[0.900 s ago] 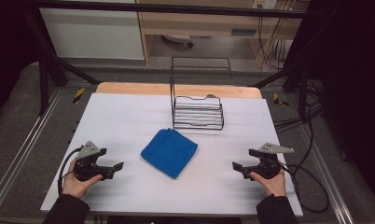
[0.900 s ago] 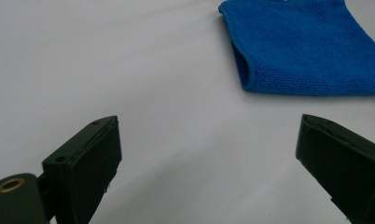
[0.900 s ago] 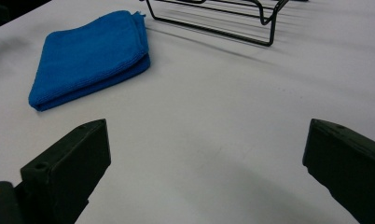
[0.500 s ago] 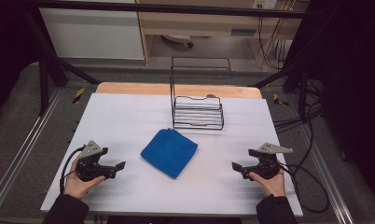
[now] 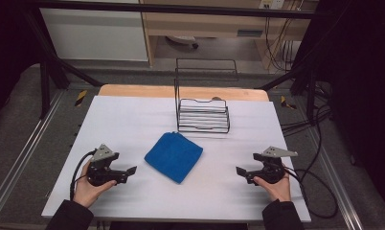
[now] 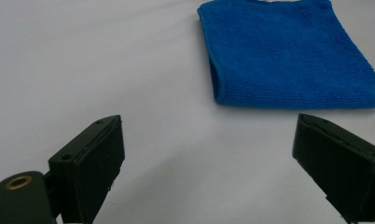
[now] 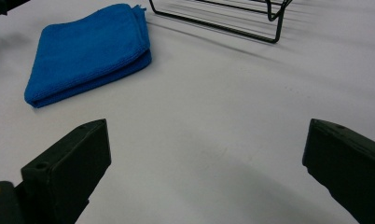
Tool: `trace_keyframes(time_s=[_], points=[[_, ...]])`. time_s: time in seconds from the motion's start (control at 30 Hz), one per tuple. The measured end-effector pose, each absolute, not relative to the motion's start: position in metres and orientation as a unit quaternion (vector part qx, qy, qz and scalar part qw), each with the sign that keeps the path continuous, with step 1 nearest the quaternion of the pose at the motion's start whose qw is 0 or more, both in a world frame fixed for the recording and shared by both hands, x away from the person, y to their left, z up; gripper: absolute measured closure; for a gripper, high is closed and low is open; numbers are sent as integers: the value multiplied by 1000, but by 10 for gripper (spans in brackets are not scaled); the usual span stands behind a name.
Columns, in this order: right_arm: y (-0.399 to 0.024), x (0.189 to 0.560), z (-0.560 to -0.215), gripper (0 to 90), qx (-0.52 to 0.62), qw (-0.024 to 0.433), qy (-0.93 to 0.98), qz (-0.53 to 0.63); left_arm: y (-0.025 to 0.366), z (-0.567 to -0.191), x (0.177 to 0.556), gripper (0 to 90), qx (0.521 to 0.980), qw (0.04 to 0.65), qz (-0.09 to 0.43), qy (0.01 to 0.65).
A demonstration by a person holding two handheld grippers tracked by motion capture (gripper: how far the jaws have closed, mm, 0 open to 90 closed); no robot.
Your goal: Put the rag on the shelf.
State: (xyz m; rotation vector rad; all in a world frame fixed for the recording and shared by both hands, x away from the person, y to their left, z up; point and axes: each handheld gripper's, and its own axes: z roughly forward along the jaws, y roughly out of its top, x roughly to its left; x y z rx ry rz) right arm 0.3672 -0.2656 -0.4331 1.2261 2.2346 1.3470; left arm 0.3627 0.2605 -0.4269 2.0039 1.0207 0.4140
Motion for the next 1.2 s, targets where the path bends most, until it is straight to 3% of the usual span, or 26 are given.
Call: trace_keyframes(time_s=[0.6, 0.8, 1.2], points=[[-261, 367, -433, 15, 419, 128, 773, 459, 194, -413, 360, 169, 823, 407, 152, 365], [-261, 368, -433, 15, 416, 130, 774, 459, 163, -413, 360, 250, 829, 413, 129, 354], [-259, 368, -434, 17, 416, 125, 777, 456, 112, -428, 349, 520, 854, 393, 103, 325]])
